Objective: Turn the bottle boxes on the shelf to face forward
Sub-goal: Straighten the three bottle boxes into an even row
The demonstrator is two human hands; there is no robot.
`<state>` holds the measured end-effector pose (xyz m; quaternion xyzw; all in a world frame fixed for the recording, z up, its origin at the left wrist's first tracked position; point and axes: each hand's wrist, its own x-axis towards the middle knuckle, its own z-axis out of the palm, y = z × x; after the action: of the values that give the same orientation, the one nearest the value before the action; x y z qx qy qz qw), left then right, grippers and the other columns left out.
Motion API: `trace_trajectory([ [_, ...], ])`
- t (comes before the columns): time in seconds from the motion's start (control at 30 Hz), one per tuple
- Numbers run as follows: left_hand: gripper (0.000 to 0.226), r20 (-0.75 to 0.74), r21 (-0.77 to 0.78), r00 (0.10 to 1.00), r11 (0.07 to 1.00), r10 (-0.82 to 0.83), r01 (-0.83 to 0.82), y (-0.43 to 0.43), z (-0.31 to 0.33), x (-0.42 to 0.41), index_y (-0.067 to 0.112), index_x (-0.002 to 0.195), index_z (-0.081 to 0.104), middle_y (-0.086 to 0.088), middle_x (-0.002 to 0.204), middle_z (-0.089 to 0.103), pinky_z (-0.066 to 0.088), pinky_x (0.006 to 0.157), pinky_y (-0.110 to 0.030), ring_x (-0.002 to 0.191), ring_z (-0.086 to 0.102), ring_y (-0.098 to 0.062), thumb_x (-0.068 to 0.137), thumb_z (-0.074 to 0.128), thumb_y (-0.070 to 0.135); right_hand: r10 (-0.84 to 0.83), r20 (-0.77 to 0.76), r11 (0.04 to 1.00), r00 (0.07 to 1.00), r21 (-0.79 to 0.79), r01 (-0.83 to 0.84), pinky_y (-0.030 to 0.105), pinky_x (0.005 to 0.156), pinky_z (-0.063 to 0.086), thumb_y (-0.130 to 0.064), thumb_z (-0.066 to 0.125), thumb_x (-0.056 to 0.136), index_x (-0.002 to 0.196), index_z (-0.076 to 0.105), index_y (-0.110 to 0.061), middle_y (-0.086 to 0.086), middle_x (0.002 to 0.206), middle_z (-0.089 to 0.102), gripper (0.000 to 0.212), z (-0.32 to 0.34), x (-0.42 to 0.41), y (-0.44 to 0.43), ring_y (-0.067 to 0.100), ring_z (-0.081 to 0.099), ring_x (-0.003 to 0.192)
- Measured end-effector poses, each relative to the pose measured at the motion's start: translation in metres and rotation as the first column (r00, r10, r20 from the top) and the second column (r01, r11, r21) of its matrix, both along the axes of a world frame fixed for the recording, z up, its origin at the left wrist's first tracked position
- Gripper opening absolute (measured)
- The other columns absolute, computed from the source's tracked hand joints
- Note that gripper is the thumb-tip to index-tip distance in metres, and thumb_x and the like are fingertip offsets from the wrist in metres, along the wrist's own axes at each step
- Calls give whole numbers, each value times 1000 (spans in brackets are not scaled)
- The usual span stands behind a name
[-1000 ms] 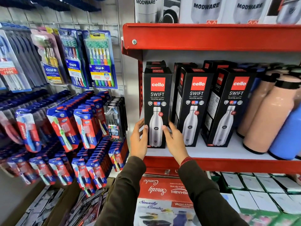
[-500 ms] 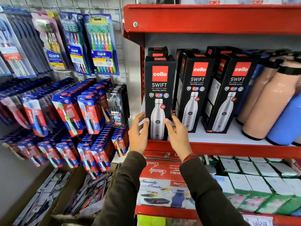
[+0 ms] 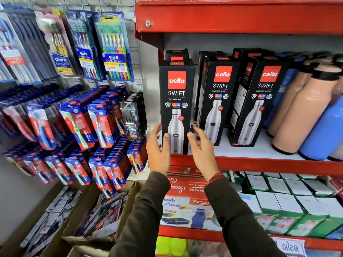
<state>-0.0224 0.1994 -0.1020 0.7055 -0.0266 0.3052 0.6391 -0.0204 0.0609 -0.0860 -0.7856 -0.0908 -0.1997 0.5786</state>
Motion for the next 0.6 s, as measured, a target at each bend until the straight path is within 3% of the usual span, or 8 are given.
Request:
trace_trajectory([
  [0.13, 42, 121, 24, 956, 962, 266, -271, -24, 3, -7, 29, 144, 43, 1, 140, 46, 39, 110, -49, 131, 43, -22, 102, 50, 29, -110, 73, 992, 991, 73, 105, 2, 85, 41, -30, 50, 100, 133, 54, -27, -5, 134, 55, 33, 3, -3, -21, -13, 54, 106],
  [0.27, 38, 358, 90, 893, 942, 272, -323, -48, 14, -7, 24, 138, 49, 6, 138, 46, 36, 110, -38, 133, 42, -15, 100, 47, 20, -242, 140, 964, 960, 149, 221, 12, 90, 46, -27, 50, 101, 130, 55, -24, 0, 129, 53, 30, 9, -2, -50, 7, 56, 114],
  [0.33, 41, 439, 167, 880, 947, 178, -275, -63, 20, -8, 30, 138, 48, 18, 138, 43, 31, 113, -29, 136, 39, -6, 100, 46, 16, -269, 133, 958, 954, 140, 250, 28, 103, 45, -29, 51, 101, 133, 53, -23, 0, 132, 48, 33, 12, 1, -60, 14, 52, 123],
  [0.4, 44, 453, 248, 891, 955, 34, -163, -81, 24, -6, 30, 142, 45, 15, 142, 43, 27, 117, -25, 140, 37, -8, 101, 44, 13, -271, 120, 959, 955, 120, 257, 38, 110, 40, -28, 51, 101, 136, 49, -21, 1, 135, 45, 36, 14, 5, -70, 16, 47, 129],
  [0.5, 49, 372, 319, 915, 947, -156, 32, -105, 27, 5, 17, 151, 37, 2, 155, 38, 29, 122, -31, 148, 32, -14, 103, 39, 6, -237, 69, 970, 969, 80, 231, 30, 111, 34, -30, 47, 102, 143, 42, -21, 3, 142, 40, 42, 15, 16, -82, 17, 41, 134],
  [0.6, 53, 238, 293, 956, 951, -170, 96, -125, 30, 17, 9, 158, 21, 2, 166, 20, 13, 124, -18, 154, 14, -3, 106, 36, 9, -193, -11, 981, 981, 32, 193, 16, 106, 24, -30, 43, 103, 149, 34, -16, 7, 152, 35, 49, 17, 31, -90, 18, 35, 141],
])
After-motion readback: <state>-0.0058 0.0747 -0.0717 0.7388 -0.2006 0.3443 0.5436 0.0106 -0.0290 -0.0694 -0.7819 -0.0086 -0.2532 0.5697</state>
